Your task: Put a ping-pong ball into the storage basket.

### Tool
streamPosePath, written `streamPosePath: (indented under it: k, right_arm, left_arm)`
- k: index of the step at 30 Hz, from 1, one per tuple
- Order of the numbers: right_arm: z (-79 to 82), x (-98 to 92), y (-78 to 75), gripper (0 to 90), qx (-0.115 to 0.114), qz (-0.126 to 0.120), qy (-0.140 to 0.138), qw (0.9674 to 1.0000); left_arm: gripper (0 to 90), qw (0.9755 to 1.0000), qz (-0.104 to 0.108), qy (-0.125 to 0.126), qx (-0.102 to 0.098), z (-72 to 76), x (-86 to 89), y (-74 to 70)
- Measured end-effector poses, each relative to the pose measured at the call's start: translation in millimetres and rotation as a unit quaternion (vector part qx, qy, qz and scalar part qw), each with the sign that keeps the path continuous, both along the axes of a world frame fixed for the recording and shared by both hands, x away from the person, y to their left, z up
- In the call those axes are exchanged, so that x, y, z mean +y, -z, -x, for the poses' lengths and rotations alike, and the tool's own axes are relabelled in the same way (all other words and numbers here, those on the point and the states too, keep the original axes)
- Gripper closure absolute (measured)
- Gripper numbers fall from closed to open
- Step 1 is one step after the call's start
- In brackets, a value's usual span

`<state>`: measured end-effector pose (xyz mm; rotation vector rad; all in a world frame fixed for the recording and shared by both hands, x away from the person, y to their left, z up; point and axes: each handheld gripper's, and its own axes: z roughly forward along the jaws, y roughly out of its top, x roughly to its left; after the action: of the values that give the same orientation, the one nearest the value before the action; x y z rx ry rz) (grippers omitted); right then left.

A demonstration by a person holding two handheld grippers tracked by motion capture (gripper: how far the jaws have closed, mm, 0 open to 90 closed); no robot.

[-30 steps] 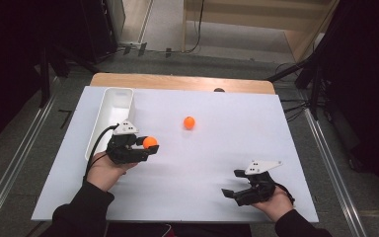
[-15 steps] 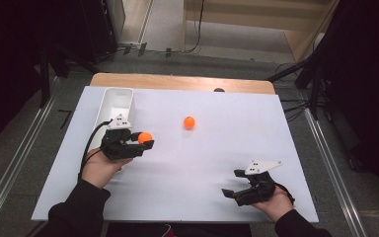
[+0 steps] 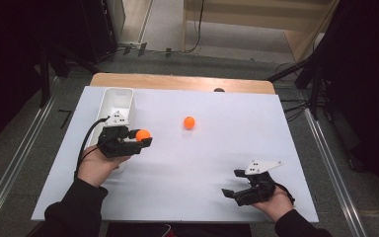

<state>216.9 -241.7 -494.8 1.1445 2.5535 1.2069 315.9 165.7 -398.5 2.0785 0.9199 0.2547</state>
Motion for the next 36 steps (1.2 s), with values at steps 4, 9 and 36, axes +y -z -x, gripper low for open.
streamPosePath:
  k: [4, 9, 36]
  right_arm:
    - [0.0, 0.1, 0.0, 13.1, 0.000, 0.000, 0.000, 1.0000]
    - [0.3, 0.4, 0.0, 13.1, 0.003, 0.000, 0.000, 1.0000]
    - [0.2, 0.5, 0.2, 13.1, 0.002, 0.001, -0.001, 1.0000]
  left_arm:
    - [50.0, 1.0000, 0.000, -0.004, 0.002, -0.5, 3.3, -1.9]
    - [49.9, 0.9999, 0.002, -0.013, 0.000, -0.9, 10.4, -6.4]
    - [49.9, 0.9981, -0.003, -0.061, -0.007, -7.0, 38.6, -18.4]
